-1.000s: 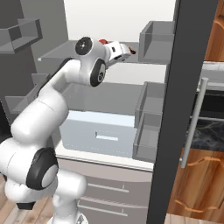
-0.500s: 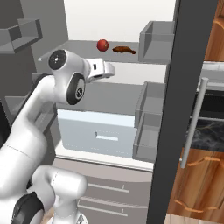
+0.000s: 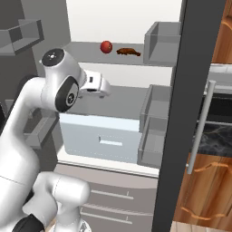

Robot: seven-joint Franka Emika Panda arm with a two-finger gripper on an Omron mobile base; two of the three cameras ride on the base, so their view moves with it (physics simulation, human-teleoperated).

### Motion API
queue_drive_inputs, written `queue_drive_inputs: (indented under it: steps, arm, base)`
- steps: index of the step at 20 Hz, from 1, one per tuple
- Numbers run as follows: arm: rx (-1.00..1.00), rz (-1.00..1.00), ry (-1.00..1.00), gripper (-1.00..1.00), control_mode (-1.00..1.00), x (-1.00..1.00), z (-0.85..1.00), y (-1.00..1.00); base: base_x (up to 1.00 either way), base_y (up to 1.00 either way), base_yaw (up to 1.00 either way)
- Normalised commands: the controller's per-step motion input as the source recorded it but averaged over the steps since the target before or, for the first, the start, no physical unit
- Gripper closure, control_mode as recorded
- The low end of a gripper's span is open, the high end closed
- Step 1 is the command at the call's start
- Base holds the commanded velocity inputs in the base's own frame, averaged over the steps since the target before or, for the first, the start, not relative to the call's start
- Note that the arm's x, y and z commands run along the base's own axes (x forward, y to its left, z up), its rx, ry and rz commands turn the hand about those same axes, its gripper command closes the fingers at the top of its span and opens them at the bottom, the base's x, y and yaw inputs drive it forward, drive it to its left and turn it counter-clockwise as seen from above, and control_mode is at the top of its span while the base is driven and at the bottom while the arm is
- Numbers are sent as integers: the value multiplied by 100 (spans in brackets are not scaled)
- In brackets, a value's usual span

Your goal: Move the onion and chicken drumstick from the second highest shelf to the top shelf to make space. Then, place the pitcher from the counter on the cleared second highest shelf.

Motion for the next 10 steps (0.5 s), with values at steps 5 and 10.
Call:
queue_drive_inputs:
  steps: [5, 10]
  arm:
    - [5, -1, 28, -100, -100, -10, -30, 37]
    - [0, 0, 7, -100, -100, -24, -19, 3]
  base:
    - [0, 0, 0]
    - [0, 0, 0]
